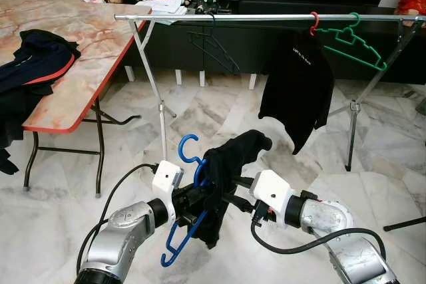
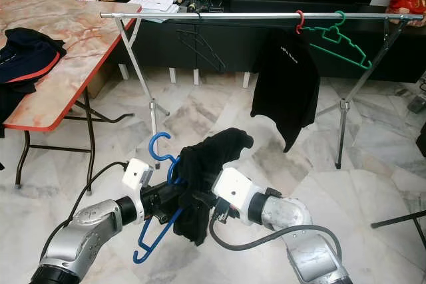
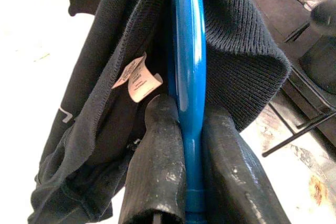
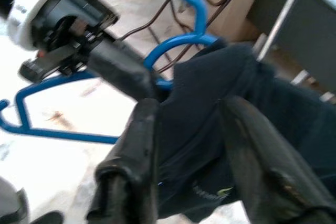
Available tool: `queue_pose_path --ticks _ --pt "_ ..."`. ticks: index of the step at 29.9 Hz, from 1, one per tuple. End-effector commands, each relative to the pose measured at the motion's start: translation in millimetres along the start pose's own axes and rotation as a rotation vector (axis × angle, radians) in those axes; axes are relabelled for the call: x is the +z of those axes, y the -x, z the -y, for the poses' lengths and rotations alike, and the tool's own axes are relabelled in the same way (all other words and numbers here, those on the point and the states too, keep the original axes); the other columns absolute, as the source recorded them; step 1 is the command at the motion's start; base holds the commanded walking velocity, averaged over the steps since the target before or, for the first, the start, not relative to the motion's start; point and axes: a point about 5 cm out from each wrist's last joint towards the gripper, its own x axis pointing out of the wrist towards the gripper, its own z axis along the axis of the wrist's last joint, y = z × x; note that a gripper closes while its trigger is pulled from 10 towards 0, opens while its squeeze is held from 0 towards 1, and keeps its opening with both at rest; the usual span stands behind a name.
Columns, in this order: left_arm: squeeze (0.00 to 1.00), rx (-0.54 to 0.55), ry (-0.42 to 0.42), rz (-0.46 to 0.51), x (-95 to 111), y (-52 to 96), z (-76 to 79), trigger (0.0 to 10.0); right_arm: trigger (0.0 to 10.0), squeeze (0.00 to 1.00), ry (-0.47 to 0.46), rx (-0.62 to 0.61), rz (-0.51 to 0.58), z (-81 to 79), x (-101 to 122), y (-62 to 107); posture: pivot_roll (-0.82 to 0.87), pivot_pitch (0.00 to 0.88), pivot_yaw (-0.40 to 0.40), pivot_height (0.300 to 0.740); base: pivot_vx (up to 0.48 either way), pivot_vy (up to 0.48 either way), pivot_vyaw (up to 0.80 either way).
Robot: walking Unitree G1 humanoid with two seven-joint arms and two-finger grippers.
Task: Hang hanger
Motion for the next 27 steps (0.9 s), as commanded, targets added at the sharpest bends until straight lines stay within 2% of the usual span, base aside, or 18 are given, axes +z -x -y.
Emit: queue_pose_path --ticks 1,5,8,11,12,13,14,23,27 --pt "0.0 -0.023 -0.001 0.037 5 1.8 1.2 10.0 10.0 1.0 0.026 -0.205 0.075 29.1 19 6.2 0.04 0.13 -0.007 0.74 0.0 0.0 0.0" --pt "0.0 -0.032 -0.001 0.03 3 2.5 2.0 10.0 10.0 1.0 -0.026 -0.376 0.135 54.0 28 14.0 0.03 0.13 -0.01 0.74 0.0 0.0 0.0" --pt "0.0 -0.035 0.0 0.027 2 2.9 2.4 10.0 10.0 1.0 -0.056 -0.43 0.166 62.6 31 17.5 0.03 0.131 -0.011 0.74 0.0 0.0 0.0" --pt "0.0 -0.065 -0.01 0.013 0 5.0 4.2 10.0 10.0 1.0 -0.038 -0.445 0.156 69.3 31 20.0 0.03 0.131 -0.015 0.74 0.0 0.0 0.0" --pt "0.0 -0.088 -0.021 -0.004 -2 7.0 5.6 10.0 10.0 0.77 0.0 -0.414 0.13 69.2 28 20.5 0.03 0.129 -0.017 0.74 0.0 0.0 0.0" --pt "0.0 -0.088 -0.021 -0.004 -2 7.0 5.6 10.0 10.0 0.77 0.0 -0.414 0.13 69.2 28 20.5 0.03 0.129 -0.017 0.74 0.0 0.0 0.0" --pt "0.0 -0.115 -0.048 -0.042 -7 11.2 5.8 10.0 10.0 0.0 0.044 -0.328 0.088 66.5 21 21.4 0.03 0.13 -0.017 0.74 0.0 0.0 0.0" --pt "0.0 -0.185 -0.082 -0.109 -16 21.1 4.9 10.0 10.0 0.0 0.098 -0.171 0.066 74.0 19 30.4 0.01 0.122 -0.022 0.74 0.0 0.0 0.0" --pt "0.0 -0.322 -0.13 -0.146 -20 30.1 12.2 10.0 10.0 0.0 0.098 0.158 0.034 69.9 14 47.5 0.0 0.106 -0.036 0.74 0.0 0.0 0.0"
